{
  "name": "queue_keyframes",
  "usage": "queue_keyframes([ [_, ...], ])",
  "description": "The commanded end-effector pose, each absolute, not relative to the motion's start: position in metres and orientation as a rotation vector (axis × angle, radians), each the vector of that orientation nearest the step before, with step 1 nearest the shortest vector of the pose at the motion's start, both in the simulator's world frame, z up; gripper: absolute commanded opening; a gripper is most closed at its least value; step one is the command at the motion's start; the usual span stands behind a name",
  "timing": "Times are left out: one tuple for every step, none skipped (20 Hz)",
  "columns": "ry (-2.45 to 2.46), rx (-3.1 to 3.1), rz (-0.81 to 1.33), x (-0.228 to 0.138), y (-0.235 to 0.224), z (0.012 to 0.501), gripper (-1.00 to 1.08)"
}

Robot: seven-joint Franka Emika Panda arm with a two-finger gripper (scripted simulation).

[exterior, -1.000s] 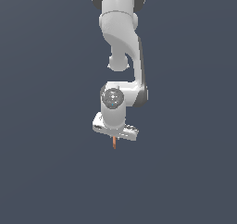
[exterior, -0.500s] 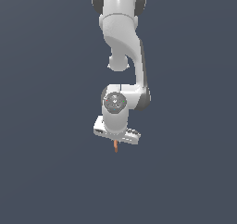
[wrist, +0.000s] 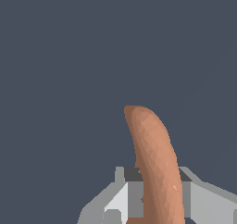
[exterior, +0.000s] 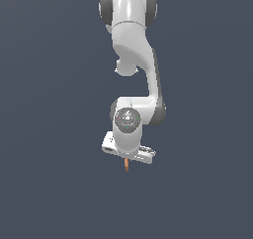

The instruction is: Pick up the object and move it to a goal position.

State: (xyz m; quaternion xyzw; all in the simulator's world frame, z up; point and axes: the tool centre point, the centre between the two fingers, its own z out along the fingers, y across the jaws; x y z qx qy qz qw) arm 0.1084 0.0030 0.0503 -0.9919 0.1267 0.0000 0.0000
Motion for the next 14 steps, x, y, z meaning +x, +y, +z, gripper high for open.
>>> queue_keyframes([
  [0.398, -3.116, 0.000, 0.116, 0.006, 0.051, -1.00],
  [0.398, -3.116, 0.000, 0.119, 0.006, 0.051, -1.00],
  [0.398, -3.116, 0.000, 0.121, 0.007, 0.051, -1.00],
  [0.398, -3.116, 0.000, 0.123, 0.008, 0.051, -1.00],
  [0.398, -3.116, 0.000, 0.125, 0.008, 0.051, -1.00],
  [0.398, -3.116, 0.000, 0.127, 0.009, 0.051, -1.00],
  [0.398, -3.116, 0.000, 0.128, 0.009, 0.051, -1.00],
  [0.398, -3.116, 0.000, 0.129, 0.010, 0.051, -1.00],
  [0.398, -3.116, 0.000, 0.130, 0.010, 0.051, -1.00],
  [0.398, -3.116, 0.000, 0.131, 0.010, 0.051, -1.00],
  [0.398, -3.116, 0.000, 0.132, 0.010, 0.051, -1.00],
  [0.398, -3.116, 0.000, 0.132, 0.011, 0.051, -1.00],
  [0.398, -3.116, 0.000, 0.132, 0.011, 0.051, -1.00],
  [0.398, -3.116, 0.000, 0.132, 0.011, 0.051, -1.00],
])
